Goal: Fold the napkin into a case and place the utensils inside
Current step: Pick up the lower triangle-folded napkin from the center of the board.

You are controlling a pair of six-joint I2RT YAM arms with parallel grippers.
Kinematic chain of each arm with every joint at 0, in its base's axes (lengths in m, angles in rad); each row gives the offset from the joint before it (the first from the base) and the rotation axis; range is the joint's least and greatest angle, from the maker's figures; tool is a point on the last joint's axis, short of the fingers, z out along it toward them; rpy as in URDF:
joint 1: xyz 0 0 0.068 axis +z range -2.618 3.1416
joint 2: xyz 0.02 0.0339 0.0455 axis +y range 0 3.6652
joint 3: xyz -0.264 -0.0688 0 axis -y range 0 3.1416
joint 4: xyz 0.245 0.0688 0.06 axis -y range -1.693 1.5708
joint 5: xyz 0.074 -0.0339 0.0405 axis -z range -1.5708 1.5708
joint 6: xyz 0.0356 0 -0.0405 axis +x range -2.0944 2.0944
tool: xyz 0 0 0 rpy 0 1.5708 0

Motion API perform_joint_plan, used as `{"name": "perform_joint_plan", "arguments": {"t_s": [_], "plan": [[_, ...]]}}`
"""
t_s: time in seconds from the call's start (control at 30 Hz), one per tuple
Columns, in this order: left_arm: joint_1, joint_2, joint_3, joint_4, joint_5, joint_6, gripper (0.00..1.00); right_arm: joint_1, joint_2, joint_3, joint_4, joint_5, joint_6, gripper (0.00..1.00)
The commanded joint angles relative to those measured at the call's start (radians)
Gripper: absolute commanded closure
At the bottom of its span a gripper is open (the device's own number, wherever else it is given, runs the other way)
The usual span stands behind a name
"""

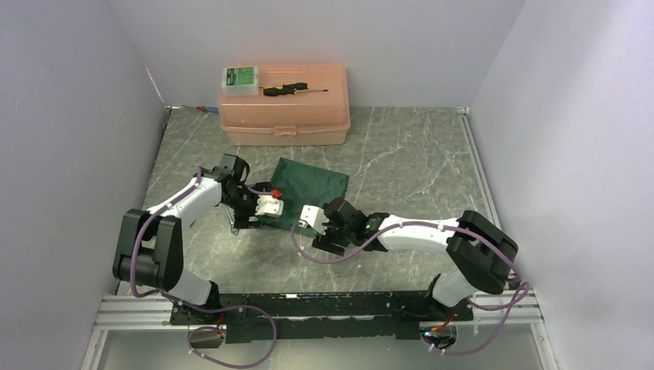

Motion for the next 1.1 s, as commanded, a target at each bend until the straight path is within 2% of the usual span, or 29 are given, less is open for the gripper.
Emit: {"name": "perform_joint_plan", "arguments": {"t_s": [0.0, 0.23, 0.47, 0.6, 0.73, 0.9, 1.07], "plan": [[0.014, -0.013, 0.064, -0.057, 0.020, -0.051, 0.11, 0.011, -0.090, 0.005, 0.066, 0.035, 0.061, 0.22], [0.014, 0.029, 0.168, -0.166, 0.002, -0.094, 0.10, 0.011, -0.165, -0.021, 0.102, 0.024, 0.141, 0.21], [0.004, 0.012, 0.271, -0.236, -0.049, -0.247, 0.06, 0.010, -0.236, -0.066, 0.150, -0.017, 0.141, 0.20], [-0.046, -0.007, 0.295, -0.302, -0.140, -0.339, 0.06, 0.011, -0.240, -0.087, 0.169, -0.031, 0.150, 0.20], [-0.050, -0.023, 0.364, -0.382, -0.183, -0.456, 0.06, 0.011, -0.249, -0.109, 0.209, -0.015, 0.184, 0.18], [-0.045, -0.001, 0.393, -0.423, -0.177, -0.494, 0.06, 0.011, -0.256, -0.129, 0.213, -0.039, 0.164, 0.16], [-0.040, -0.016, 0.274, -0.322, -0.096, -0.391, 0.06, 0.010, -0.203, -0.113, 0.195, -0.041, 0.157, 0.17]]}}
